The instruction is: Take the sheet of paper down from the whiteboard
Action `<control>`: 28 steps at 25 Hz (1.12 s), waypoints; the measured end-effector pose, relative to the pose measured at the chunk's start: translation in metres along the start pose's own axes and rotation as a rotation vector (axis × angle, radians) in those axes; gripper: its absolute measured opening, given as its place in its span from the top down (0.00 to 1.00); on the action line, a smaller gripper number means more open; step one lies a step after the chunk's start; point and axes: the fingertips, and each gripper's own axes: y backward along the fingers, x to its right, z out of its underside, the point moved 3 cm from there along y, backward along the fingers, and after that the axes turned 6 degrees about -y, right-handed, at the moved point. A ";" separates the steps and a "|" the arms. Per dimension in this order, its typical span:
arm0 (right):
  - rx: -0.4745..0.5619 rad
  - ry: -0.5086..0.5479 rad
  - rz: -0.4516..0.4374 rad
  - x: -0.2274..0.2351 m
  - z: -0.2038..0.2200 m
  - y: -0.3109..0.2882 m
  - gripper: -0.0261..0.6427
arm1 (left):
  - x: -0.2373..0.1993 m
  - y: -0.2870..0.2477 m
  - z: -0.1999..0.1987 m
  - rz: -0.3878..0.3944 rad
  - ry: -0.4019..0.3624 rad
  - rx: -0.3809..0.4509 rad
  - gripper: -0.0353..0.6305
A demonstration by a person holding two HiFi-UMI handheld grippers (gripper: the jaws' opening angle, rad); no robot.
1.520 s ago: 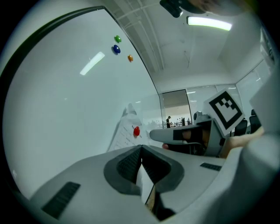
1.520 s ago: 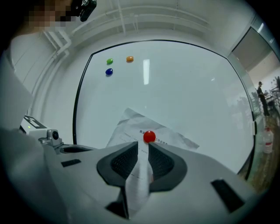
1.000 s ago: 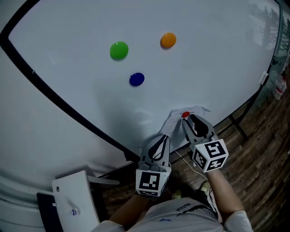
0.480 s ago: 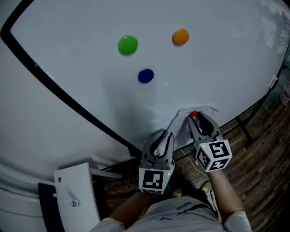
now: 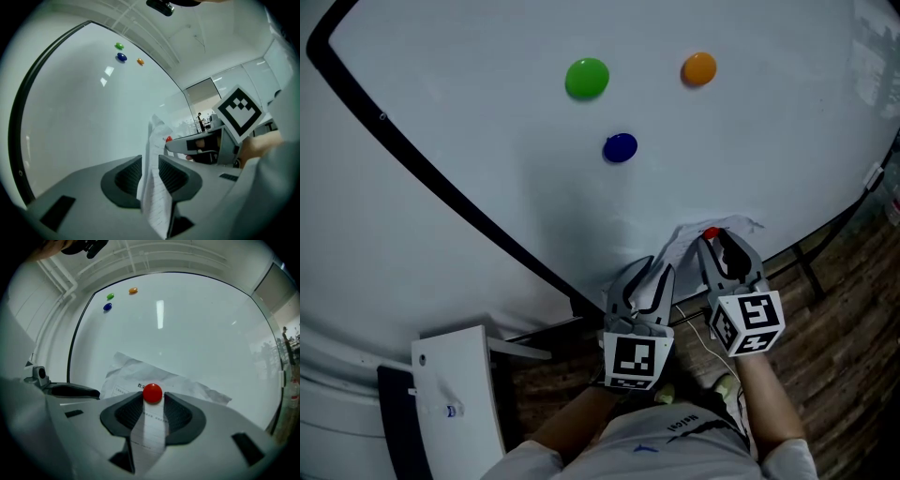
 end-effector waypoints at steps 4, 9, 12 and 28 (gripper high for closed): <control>0.003 0.005 0.002 0.001 -0.002 0.000 0.76 | -0.001 -0.002 0.000 -0.016 -0.032 -0.010 0.79; 0.008 0.001 0.013 0.003 -0.002 0.001 0.76 | 0.006 -0.004 -0.001 0.002 -0.052 -0.018 0.79; 0.006 0.000 0.002 0.003 -0.003 0.001 0.76 | 0.007 -0.007 -0.002 0.005 -0.058 -0.021 0.79; 0.018 -0.024 -0.026 0.009 -0.003 0.008 0.76 | 0.002 -0.008 -0.005 0.015 -0.016 0.008 0.93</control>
